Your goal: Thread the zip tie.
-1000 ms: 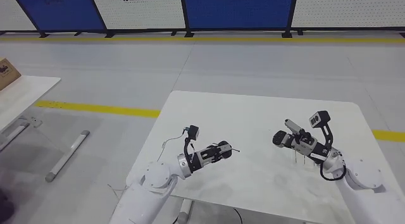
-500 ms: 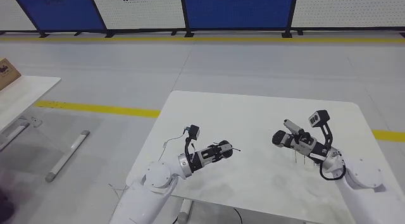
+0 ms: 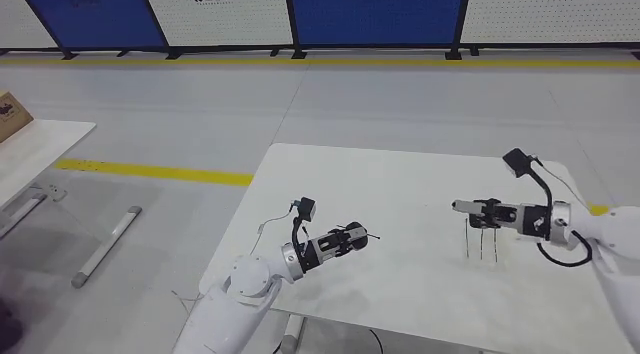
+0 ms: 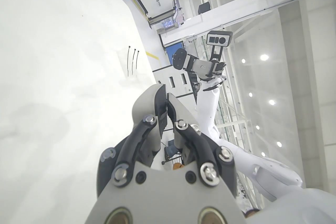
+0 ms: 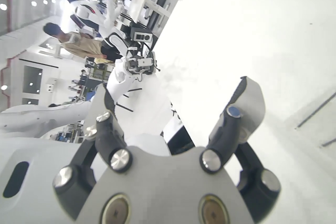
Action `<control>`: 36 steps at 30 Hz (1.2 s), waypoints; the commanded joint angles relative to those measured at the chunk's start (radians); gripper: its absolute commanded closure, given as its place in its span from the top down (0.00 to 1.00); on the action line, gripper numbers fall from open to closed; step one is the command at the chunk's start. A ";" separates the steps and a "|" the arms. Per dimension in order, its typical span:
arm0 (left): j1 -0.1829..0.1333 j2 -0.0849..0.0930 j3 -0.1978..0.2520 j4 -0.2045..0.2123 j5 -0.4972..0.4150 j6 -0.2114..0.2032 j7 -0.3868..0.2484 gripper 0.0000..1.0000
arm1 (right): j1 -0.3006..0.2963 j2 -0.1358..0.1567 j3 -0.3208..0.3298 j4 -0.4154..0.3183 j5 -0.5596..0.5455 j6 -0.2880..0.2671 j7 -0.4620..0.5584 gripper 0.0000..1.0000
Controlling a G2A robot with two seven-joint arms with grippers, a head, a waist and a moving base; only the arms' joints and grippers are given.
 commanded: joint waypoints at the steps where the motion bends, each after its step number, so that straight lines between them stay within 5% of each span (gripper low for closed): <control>1: 0.000 0.000 0.000 0.000 0.000 0.000 0.000 0.00 | 0.003 0.000 -0.002 0.000 -0.007 -0.002 -0.006 1.00; 12: 0.000 0.000 0.000 0.000 0.000 0.000 0.000 0.00 | -0.006 0.000 -0.008 -0.011 -0.032 -0.004 -0.029 1.00; 20: 0.000 0.000 0.000 0.000 0.000 0.000 0.000 0.00 | -0.055 0.012 0.002 -0.048 -0.186 0.091 -0.119 1.00; 26: 0.000 0.000 0.000 0.000 0.000 0.000 0.000 0.00 | -0.011 0.019 -0.045 -0.039 -0.416 0.212 -0.082 1.00; 36: 0.000 0.000 0.000 0.000 0.000 0.000 0.000 0.00 | -0.011 0.019 -0.045 -0.039 -0.416 0.212 -0.082 1.00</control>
